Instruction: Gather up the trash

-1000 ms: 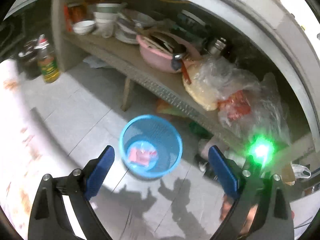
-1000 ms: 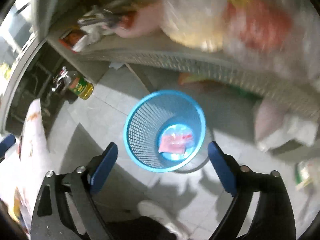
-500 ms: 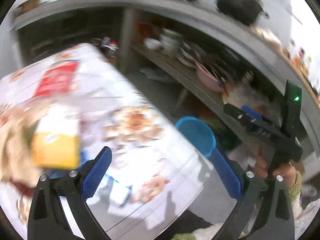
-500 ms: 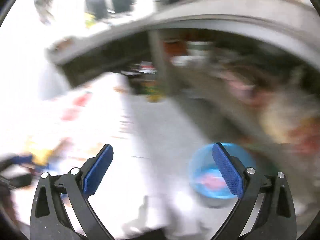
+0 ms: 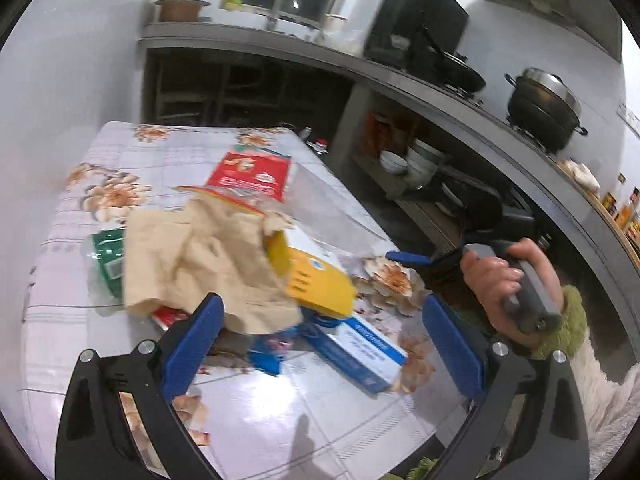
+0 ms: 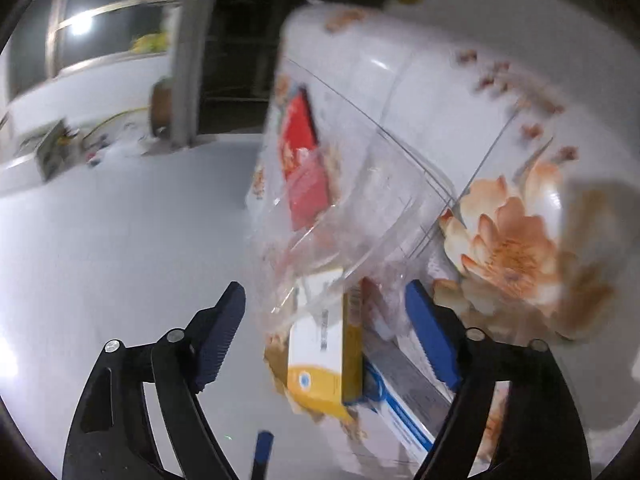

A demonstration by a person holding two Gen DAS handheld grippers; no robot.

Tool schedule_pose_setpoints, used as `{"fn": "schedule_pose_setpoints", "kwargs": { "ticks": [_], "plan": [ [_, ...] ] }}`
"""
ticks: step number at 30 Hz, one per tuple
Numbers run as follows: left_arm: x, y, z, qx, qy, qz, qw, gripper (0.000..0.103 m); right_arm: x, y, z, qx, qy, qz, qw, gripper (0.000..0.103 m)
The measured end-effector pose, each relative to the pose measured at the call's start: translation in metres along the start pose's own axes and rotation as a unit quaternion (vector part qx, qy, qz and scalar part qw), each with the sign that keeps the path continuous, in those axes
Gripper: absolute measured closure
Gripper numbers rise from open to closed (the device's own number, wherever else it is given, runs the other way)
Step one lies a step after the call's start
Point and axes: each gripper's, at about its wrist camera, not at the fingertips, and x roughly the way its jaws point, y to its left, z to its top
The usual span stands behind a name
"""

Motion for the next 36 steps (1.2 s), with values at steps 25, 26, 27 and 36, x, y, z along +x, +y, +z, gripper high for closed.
{"fn": "schedule_pose_setpoints", "kwargs": {
  "ticks": [25,26,27,36],
  "plan": [
    [0.027,0.06,0.084,-0.035,0.018,0.013,0.9992,0.017,-0.079,-0.043,-0.007,-0.012,0.007,0.031,0.999,0.1],
    [0.035,0.07,0.093,-0.054,0.032,0.01,0.998,0.019,-0.08,-0.045,-0.009,-0.021,0.014,0.026,0.999,0.1],
    [0.044,0.078,0.101,-0.069,0.046,0.006,0.9965,0.019,-0.084,-0.049,-0.013,-0.032,0.023,0.019,0.999,0.1],
    [0.129,0.165,0.133,-0.271,0.187,-0.02,0.9442,0.026,-0.066,-0.075,-0.025,-0.023,0.033,-0.005,0.999,0.1]
  ]
}}
